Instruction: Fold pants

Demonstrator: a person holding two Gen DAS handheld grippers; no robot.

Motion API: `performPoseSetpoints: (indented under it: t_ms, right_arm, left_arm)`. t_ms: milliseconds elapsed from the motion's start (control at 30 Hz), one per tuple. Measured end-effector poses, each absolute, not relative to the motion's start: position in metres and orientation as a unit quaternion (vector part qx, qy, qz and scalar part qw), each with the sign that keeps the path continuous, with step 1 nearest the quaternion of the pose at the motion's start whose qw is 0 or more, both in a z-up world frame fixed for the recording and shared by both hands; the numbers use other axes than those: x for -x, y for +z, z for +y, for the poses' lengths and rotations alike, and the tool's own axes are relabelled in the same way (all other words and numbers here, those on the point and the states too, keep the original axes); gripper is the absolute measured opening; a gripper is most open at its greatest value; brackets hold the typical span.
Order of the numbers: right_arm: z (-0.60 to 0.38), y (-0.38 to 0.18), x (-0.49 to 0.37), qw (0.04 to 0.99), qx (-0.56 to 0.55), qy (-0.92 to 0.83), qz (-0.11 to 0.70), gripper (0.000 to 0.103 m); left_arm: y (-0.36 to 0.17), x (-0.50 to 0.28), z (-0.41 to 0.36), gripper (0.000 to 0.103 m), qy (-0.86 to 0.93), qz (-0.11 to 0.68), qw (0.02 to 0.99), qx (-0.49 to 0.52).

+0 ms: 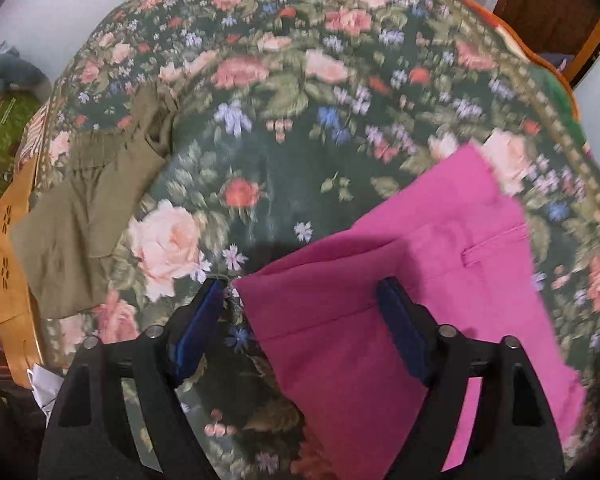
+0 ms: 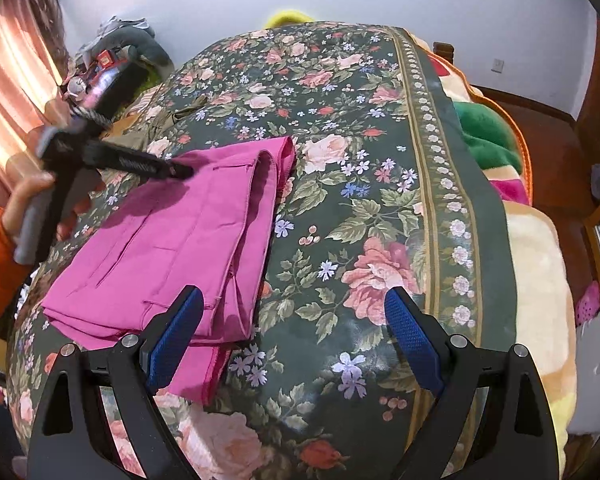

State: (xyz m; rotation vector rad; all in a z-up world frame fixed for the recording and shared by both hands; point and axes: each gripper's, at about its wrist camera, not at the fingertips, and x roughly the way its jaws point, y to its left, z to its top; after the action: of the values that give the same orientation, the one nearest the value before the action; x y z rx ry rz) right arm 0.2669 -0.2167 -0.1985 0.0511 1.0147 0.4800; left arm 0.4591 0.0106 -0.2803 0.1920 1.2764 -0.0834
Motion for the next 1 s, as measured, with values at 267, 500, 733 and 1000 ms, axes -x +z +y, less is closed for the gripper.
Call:
performPoseSetpoints:
  t_ms: [267, 500, 733, 1000]
  right_arm:
    - [-0.211, -0.195, -0.269, 0.848, -0.013, 0.23, 0.478, 0.09]
    - [-0.204, -0.186, -0.262, 0.85, -0.018, 0.239, 0.469, 0.09]
    - [-0.197, -0.174, -0.253, 0.853, -0.012, 0.248, 0.459, 0.09]
    - [-0.196, -0.173, -0.243, 0.851, -0.01, 0.25, 0.462, 0.09]
  left_arm:
    - [-0.283, -0.431, 0.02, 0.092, -0.05, 0.59, 0.794, -0.138]
    - [-0.273, -0.395, 0.033, 0.092, -0.03, 0.584, 0.798, -0.145]
    - [-0.257, -0.353, 0.046, 0.092, -0.019, 0.58, 0.803, -0.133]
    - [-0.244, -0.314, 0.062, 0.091, -0.021, 0.585, 0.807, -0.07]
